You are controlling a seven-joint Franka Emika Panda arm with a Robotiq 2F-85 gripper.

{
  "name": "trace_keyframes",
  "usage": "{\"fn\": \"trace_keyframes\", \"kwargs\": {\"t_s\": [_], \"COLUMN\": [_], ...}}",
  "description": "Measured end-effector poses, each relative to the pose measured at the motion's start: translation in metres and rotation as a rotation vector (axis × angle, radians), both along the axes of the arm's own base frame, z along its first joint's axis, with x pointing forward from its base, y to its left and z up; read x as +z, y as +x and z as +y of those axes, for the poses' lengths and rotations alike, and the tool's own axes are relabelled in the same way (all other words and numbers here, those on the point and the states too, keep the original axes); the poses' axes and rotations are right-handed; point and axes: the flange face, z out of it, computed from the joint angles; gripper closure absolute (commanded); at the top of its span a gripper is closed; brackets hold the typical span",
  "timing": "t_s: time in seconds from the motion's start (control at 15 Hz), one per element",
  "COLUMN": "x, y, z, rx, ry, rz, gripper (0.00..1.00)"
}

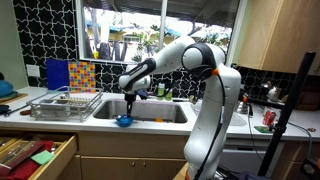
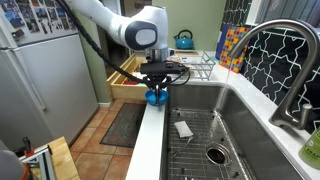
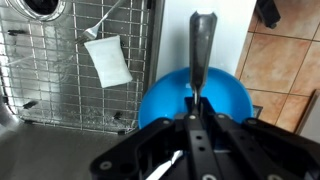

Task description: Pour the contents of the blue bowl into the sink, put the big silver spoon in the blue bowl and then put them in the sink

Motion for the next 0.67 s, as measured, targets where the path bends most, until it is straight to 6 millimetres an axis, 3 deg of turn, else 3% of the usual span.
{"fn": "trace_keyframes", "kwargs": {"t_s": [0.67], "x": [-0.0001], "y": [0.0096], "z": [0.0084], "rx": [0.008], "ry": [0.0], "rz": [0.003], "gripper": [0.98]}}
